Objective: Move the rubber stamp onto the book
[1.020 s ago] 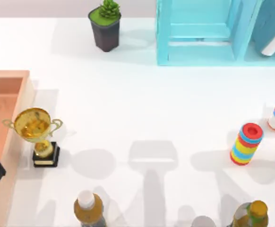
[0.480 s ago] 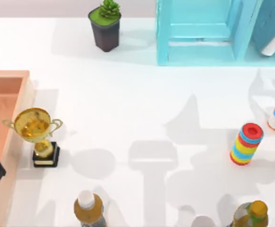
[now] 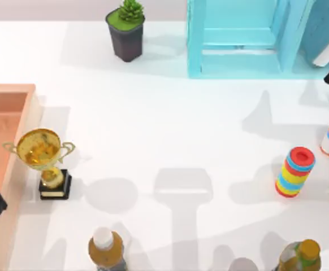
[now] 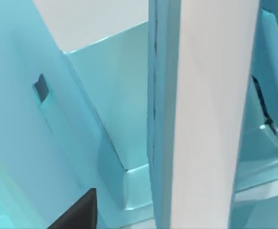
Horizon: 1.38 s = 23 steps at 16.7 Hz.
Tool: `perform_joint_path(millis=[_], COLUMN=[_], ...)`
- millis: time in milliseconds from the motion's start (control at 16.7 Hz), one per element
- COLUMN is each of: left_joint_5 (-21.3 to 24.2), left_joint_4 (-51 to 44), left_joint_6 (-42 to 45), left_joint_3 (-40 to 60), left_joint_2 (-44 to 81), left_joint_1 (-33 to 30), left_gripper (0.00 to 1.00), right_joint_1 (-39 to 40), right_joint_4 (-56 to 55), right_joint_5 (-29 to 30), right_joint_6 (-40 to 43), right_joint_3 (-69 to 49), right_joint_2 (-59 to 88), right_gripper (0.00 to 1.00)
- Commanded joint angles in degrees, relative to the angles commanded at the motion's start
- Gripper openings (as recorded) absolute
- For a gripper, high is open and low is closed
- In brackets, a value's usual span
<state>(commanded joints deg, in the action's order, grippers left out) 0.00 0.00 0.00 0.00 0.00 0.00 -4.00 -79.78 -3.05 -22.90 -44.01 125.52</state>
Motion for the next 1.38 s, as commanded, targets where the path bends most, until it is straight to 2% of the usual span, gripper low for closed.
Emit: perform_joint_path(millis=[480, 720, 1380], left_joint_5=[0.00, 0.00, 0.00], left_joint_4=[0.00, 0.00, 0.00], left_joint_6=[0.00, 0.00, 0.00], left_joint_3=[0.00, 0.00, 0.00], left_joint_2=[0.00, 0.00, 0.00], left_joint_1=[0.00, 0.00, 0.00], left_gripper=[1.00, 1.00, 1.00], right_joint_1=[0.26, -0.14, 0.35], right_joint_4=[-1.25, 2.74, 13.44], right_joint_5=[-0.02, -0.36, 0.22], right_joint_6=[-0.36, -0.44, -0.35], right_joint_3=[-0.83, -2.81, -22.52], right_joint_2=[0.02, -0.46, 8.70], right_gripper=[1.00, 1.00, 1.00])
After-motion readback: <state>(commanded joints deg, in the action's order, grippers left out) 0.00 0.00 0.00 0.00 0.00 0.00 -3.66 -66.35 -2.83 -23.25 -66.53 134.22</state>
